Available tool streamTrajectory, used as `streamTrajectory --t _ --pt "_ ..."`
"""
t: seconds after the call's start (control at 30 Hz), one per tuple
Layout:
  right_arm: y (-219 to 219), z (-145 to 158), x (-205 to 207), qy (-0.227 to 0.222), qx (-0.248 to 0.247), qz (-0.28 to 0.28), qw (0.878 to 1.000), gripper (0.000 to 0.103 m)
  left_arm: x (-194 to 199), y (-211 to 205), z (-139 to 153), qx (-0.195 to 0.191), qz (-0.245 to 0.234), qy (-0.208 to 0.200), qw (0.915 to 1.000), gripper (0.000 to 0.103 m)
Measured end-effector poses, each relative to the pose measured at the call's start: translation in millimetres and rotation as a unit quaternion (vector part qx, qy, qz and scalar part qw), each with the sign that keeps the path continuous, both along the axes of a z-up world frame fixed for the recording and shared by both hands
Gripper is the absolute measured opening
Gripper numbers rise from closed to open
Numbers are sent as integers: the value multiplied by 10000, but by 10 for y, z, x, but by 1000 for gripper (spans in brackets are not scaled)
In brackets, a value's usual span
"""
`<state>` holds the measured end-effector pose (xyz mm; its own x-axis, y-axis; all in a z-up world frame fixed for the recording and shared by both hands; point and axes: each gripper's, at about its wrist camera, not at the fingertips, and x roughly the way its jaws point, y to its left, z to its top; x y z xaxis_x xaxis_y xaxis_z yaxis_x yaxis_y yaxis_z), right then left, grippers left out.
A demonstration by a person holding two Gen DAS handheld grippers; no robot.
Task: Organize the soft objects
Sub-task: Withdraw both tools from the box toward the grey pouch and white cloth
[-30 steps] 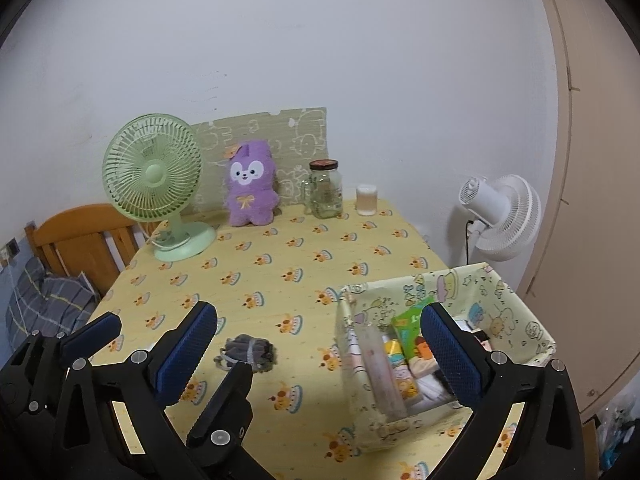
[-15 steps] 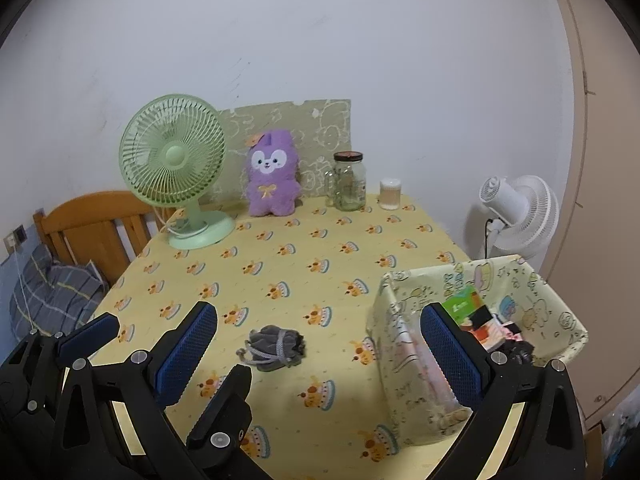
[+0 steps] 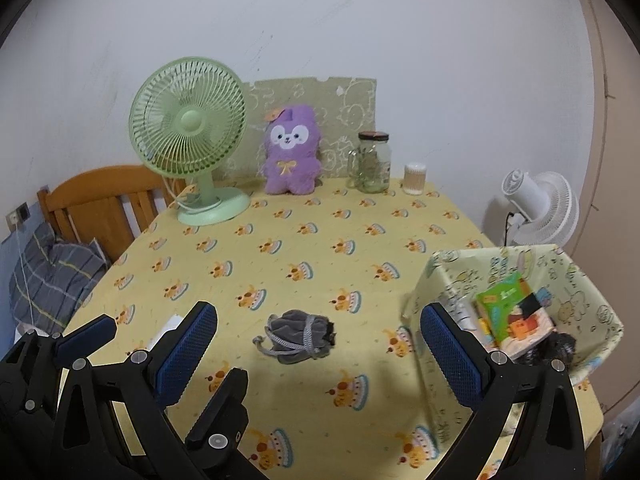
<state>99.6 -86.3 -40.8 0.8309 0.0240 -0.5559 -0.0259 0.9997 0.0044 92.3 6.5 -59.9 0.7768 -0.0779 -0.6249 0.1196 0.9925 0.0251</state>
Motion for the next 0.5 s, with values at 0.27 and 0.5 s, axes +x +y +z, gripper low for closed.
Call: streamTrajectory --t 0.27,0.5 --pt "83 -205 162 231 -2 58 9997 103 131 72 -188 -24 128 225 9997 101" --pt "57 -383 327 448 137 -30 9989 103 292 59 -328 -7 233 451 9987 101"
